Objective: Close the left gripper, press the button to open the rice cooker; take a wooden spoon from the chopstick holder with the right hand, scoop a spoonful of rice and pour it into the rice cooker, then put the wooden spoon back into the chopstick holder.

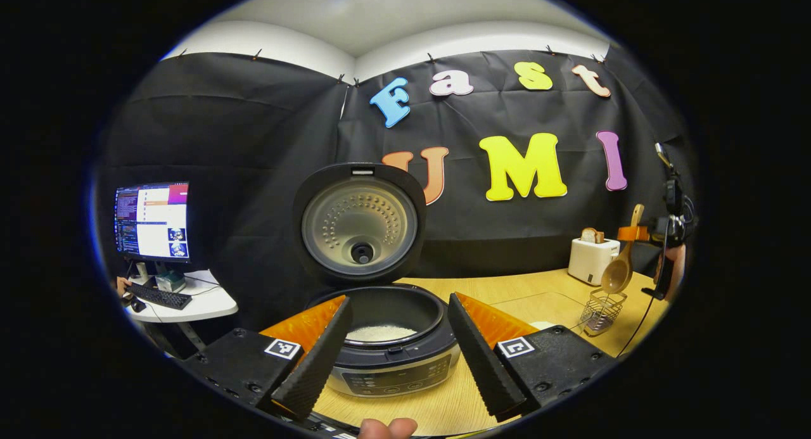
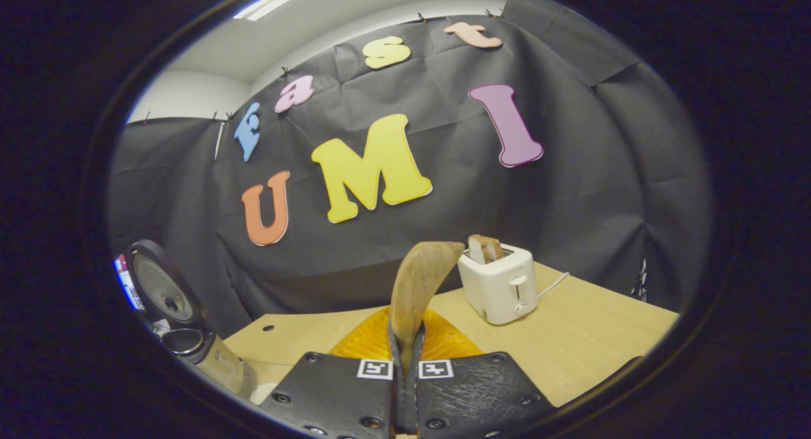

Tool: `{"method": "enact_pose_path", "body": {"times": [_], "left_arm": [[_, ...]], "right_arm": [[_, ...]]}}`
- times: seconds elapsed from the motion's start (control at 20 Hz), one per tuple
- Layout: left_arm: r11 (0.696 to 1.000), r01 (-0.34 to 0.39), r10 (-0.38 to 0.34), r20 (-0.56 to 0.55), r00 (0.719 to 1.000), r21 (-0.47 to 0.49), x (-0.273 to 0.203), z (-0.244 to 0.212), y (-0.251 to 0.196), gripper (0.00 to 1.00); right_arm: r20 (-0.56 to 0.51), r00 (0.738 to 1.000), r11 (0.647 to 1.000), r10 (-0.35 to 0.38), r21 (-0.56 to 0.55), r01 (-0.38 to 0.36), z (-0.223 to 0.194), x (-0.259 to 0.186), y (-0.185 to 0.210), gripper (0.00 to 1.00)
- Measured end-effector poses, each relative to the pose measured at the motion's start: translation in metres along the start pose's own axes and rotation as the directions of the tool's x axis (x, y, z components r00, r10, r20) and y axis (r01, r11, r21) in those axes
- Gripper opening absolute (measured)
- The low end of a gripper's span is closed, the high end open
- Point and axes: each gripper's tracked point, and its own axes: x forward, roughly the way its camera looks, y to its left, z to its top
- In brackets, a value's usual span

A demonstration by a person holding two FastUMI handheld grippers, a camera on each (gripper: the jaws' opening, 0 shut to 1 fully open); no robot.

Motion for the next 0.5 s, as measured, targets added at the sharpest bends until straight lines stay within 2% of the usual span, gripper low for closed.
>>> {"method": "enact_pose_path", "body": {"times": [0.5], "left_arm": [[1.000, -0.007, 0.007, 0.009, 1.000, -0.010, -0.002, 0.003, 0.007, 0.97]], "right_arm": [[-0.077, 0.997, 1.000, -0.024, 0.011, 0.024, -0.063, 0.016, -0.005, 0.00]]}}
